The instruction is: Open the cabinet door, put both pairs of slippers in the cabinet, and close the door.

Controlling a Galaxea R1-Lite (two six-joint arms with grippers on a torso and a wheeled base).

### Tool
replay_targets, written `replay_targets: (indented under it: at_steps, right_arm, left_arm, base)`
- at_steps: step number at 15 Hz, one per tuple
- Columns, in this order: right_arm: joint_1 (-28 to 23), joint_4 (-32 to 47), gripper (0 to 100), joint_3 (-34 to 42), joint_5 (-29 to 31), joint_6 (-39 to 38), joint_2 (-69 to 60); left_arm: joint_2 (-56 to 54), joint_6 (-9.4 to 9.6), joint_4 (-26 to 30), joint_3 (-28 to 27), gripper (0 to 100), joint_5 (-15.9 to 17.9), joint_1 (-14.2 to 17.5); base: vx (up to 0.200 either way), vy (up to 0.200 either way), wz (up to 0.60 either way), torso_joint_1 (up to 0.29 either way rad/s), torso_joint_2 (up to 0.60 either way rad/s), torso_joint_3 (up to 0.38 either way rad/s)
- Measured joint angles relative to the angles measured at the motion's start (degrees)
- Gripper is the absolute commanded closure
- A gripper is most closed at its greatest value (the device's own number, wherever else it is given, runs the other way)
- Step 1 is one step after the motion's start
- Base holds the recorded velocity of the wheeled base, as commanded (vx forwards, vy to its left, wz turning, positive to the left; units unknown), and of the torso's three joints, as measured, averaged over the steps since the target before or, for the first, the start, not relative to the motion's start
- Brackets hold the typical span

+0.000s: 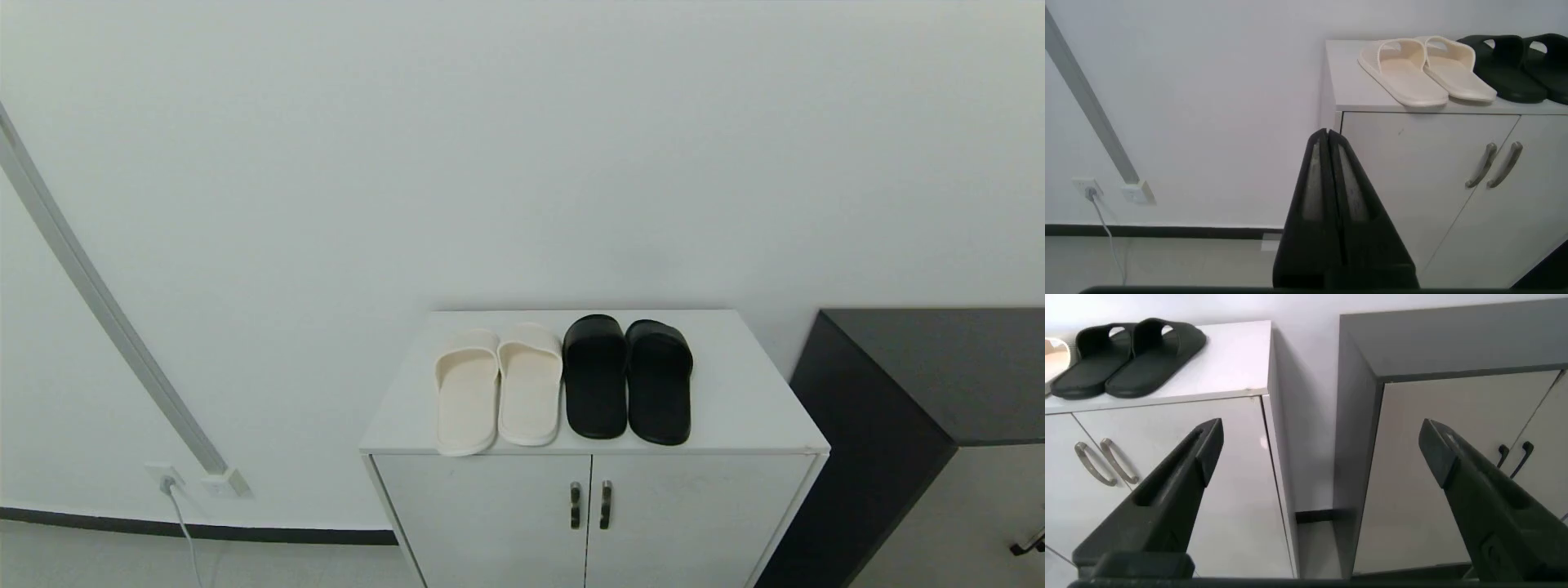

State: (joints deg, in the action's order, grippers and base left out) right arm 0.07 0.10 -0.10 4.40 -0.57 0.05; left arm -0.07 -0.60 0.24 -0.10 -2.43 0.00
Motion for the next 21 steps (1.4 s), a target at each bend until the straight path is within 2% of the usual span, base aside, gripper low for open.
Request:
replay_targets:
  at_steps: [5,8,11,16,21]
  right_arm:
    - [0.0,-0.7,0,0.0,0.0,-0.2,0.0]
    - [1.2,-1.5,0,-7.5,0.2,-5.9,3.1]
    - [5.2,-1.4,0,-12.3,-0.1,-8.0,15.3]
    - [16.3,-12.4,0,-15.6,0.2,-8.9,40.8]
    - [34.4,-23.1,0,-26.3,10.7,-15.3,65.3]
  left_arm:
    - [0.0,0.02,0.0,0.0,100,0.0,0.0]
    - [0.0,0.05,0.0,0.0,100,-0.2,0.0]
    - [0.0,0.02,0.0,0.0,100,0.0,0.0]
    - [0.0,0.09,0.0,0.0,100,0.1,0.0]
    - [0.0,0.05,0.0,0.0,100,0.1,0.0]
  base:
    - [0.000,0.000,0.00,0.000,0.00,0.000]
    - [0.000,0.000,0.00,0.000,0.00,0.000]
    - [0.000,0.000,0.00,0.000,0.00,0.000]
    - [0.000,0.000,0.00,0.000,0.00,0.000]
    - [0.000,0.000,0.00,0.000,0.00,0.000]
